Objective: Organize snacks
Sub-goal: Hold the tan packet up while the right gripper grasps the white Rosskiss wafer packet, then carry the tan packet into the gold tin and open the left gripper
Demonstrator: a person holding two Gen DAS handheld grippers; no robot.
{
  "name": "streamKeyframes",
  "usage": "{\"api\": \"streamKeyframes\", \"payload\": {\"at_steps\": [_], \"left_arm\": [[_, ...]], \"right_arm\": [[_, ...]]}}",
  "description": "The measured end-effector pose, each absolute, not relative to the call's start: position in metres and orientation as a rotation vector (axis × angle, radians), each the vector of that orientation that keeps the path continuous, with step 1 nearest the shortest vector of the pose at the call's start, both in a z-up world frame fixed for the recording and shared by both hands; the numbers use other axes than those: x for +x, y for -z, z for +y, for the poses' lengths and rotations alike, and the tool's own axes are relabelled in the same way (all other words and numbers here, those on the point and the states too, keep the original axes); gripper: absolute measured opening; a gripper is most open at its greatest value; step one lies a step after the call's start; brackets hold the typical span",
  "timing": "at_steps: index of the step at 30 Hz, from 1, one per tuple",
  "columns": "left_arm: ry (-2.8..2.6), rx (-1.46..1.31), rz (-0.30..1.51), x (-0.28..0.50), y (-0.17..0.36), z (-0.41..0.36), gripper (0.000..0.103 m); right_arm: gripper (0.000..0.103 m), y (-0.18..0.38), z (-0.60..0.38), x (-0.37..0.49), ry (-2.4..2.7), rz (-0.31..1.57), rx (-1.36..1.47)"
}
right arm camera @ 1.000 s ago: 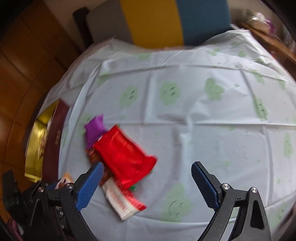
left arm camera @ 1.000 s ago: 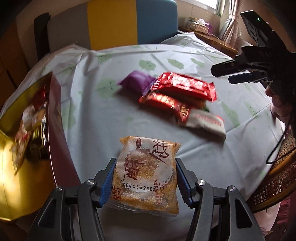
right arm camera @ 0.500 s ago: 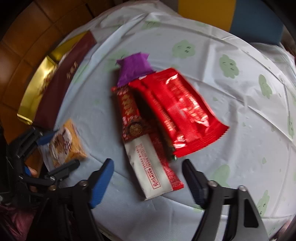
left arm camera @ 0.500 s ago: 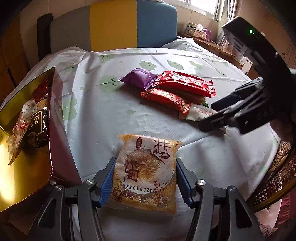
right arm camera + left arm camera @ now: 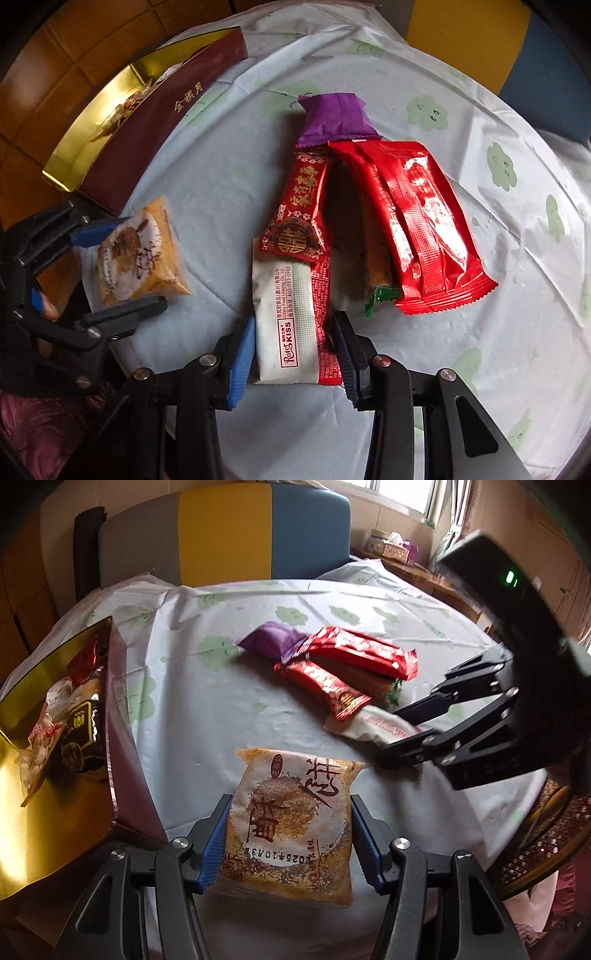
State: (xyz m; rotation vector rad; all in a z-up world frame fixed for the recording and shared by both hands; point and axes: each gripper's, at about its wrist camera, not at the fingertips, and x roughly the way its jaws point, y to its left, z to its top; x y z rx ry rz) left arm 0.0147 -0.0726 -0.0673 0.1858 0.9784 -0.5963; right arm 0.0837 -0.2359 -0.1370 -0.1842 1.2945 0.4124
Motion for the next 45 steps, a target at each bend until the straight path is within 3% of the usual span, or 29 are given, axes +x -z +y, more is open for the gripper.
{"api": "streamKeyframes", "payload": {"at_steps": [8,16,27,40,45], "left_arm": [[0.594,-0.031,0.874,0.029,0.008,-0.024,0.061],[0.315,-0.279,0.935,0.08,0.008,0.066,0.061],[0.232,-0.242,1.059,0.089,0.055,0.085,0.061],[0.152,-0.191,0.989,0.077,0.038,0.089,0.066],[0.098,-0.166,0.993,0.066,0.035,0.089,0.066]], "right_arm": [[0.042,0.14,-0.22,0.076,-0.408,1.274,-0.235],[0.042,0.147,-0.203,0.07,-0.41,1.256,-0.27],[0.043,0.148,-0.201,0.069,-0.413,1.253,-0.274],[0.044,0.143,-0.208,0.069,-0.415,1.239,-0.296],[0.037,0.143,-0.199,0.061,-0.42,1.21,-0.353]]}}
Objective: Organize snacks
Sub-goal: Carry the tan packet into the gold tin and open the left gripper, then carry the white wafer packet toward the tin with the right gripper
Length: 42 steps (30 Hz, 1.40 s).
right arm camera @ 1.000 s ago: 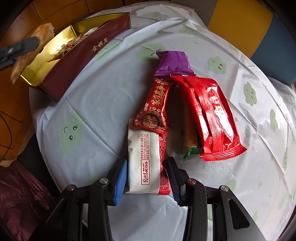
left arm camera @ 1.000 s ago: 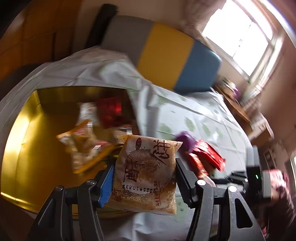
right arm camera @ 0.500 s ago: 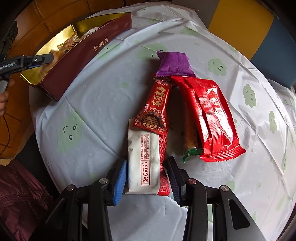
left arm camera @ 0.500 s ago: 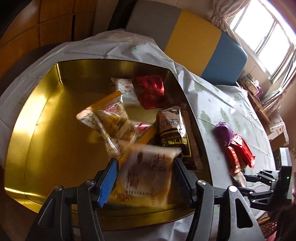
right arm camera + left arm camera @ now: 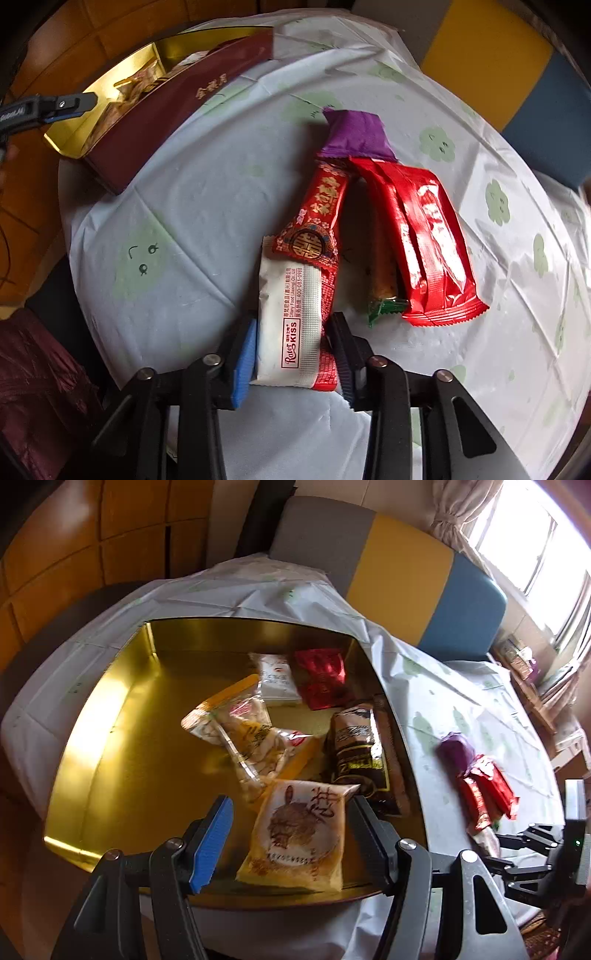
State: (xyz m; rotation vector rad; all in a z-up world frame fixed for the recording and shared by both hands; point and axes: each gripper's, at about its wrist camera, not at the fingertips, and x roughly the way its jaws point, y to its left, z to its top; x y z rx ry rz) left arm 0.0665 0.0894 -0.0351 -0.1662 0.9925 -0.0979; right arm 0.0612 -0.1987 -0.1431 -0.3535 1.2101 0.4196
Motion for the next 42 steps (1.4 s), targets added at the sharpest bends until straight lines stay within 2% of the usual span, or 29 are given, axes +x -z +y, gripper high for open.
{"api": "streamKeyframes", "payload": {"at_steps": [13,31,42], "left_arm": [[0.086,-0.101,0.948,0.055,0.025,0.083,0.066],[0.072,-0.1,0.941,0.05,0.026,0.089,0.066],[0.067,-0.1,0.932,0.048,0.025,0.094,0.066]], "right_arm": [[0.037,0.14,-0.188,0.046,-0.5,1.268,-0.303],[0.037,0.143,-0.191,0.046,-0.442,1.234,-0.215],[0.036,0.12,-0.175,0.048,-0.447,1.197,-0.086]]}}
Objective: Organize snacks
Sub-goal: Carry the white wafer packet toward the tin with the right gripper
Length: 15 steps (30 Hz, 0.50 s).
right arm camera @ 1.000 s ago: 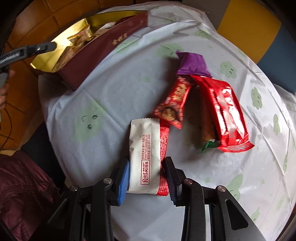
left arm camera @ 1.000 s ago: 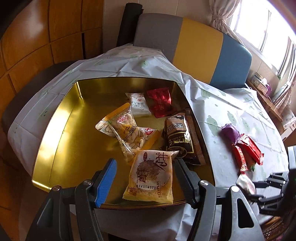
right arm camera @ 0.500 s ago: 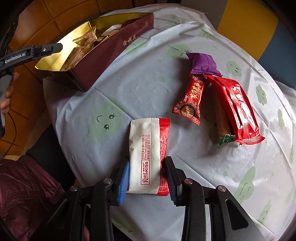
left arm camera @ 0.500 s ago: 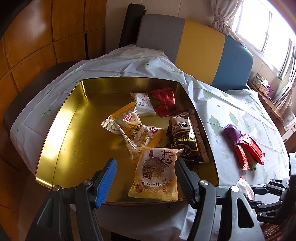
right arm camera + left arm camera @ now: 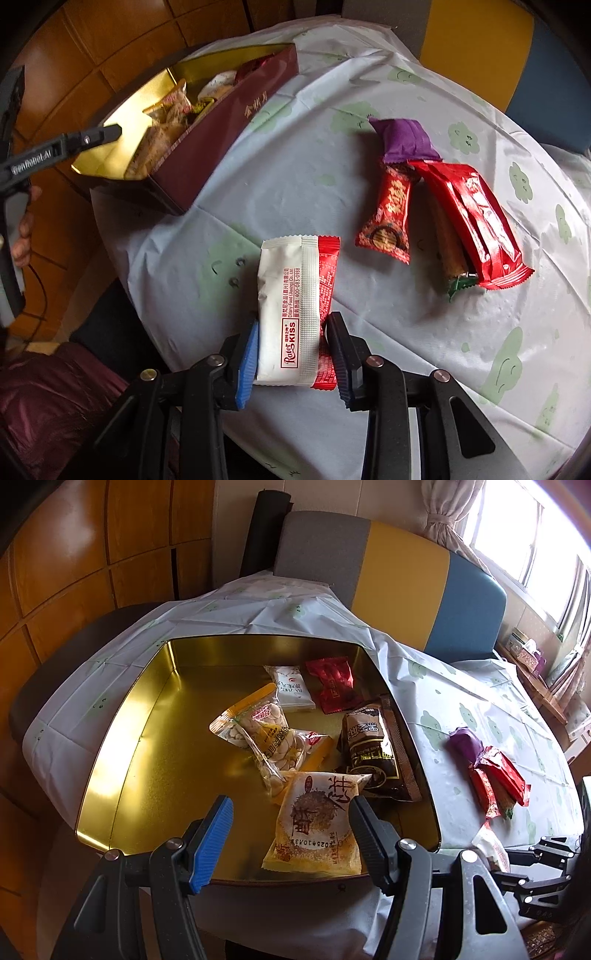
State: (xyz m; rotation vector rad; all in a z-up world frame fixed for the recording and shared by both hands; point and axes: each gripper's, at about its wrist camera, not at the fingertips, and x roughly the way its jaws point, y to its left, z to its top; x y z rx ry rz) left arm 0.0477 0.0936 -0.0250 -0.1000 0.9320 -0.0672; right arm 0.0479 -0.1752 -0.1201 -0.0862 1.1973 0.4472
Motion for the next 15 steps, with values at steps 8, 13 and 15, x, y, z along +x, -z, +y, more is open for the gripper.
{"api": "streamKeyframes", "payload": {"at_steps": [8,13,15], "left_arm": [[0.057,-0.109,0.925,0.046,0.025,0.1,0.066],[0.045,-0.117,0.925,0.046,0.027,0.108,0.066],[0.041,-0.121,0.926,0.045,0.027,0.11,0.066]], "right_arm": [[0.036,0.094,-0.157,0.064,-0.499,1.145,-0.001],[0.036,0.081,-0.136,0.074,-0.53,1.116,0.009],[0.036,0.076,-0.131,0.075,-0.538,1.109,0.018]]}}
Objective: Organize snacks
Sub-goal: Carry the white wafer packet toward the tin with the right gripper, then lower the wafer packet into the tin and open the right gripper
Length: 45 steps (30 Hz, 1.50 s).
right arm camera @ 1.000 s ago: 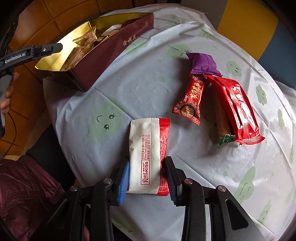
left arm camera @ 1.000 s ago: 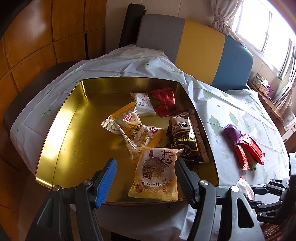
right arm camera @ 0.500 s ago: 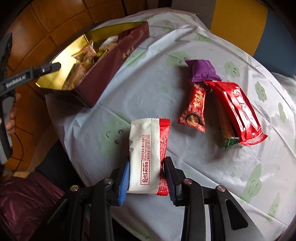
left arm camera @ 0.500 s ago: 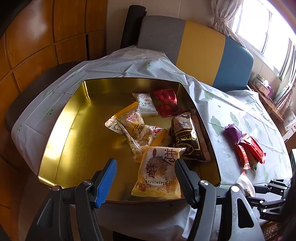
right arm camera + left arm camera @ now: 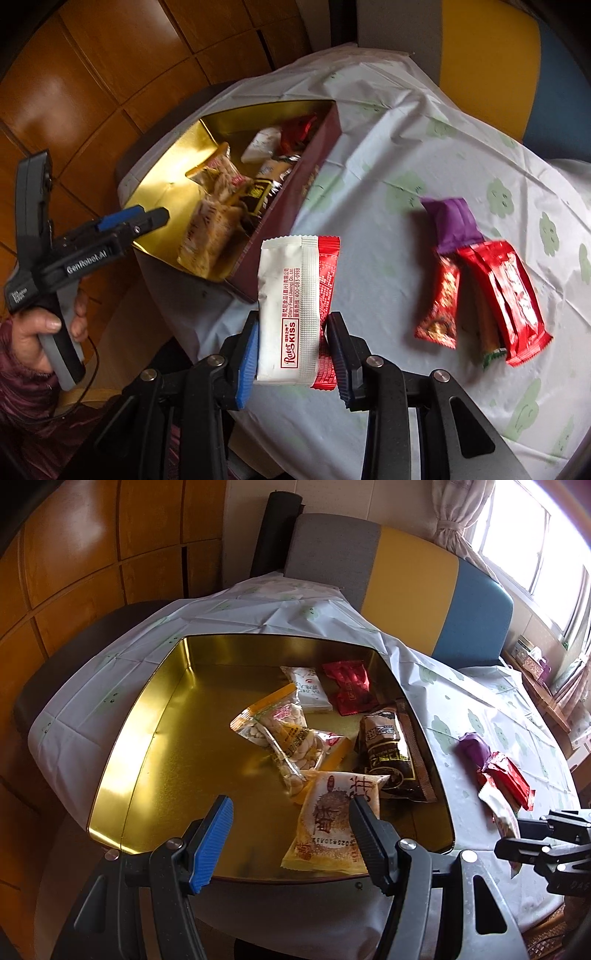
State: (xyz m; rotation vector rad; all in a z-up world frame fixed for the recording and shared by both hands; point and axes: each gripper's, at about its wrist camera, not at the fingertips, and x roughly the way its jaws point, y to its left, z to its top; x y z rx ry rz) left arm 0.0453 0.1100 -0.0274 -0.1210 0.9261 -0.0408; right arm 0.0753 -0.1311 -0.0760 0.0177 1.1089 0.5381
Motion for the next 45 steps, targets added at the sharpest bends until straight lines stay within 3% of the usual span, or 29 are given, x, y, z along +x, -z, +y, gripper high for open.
{"api": "streamKeyframes", "payload": {"at_steps": [12,26,41,43,45], "left_arm": [[0.012,-0.152,0.91,0.044,0.028,0.123,0.066],[-0.009,-0.185,0.918,0.045,0.035,0.142,0.066],[-0.005,-0.189,0.913,0.045,0.035,0.139,0.066],[-0.003,-0.188,0.913,0.045,0.034,0.138,0.066],[-0.003,-0.181,0.908,0.044,0.032,0.138,0.066]], "right_arm": [[0.036,0.046,-0.083,0.105,-0.587,1.045,0.031],[0.04,0.077,-0.023,0.178,-0.506,1.136,0.07],[0.043,0.074,-0.029,0.132,-0.609,1.087,-0.001],[0.039,0.078,-0.026,0.132,-0.609,1.096,-0.011],[0.026,0.081,-0.022,0.133,-0.593,1.093,-0.034]]}}
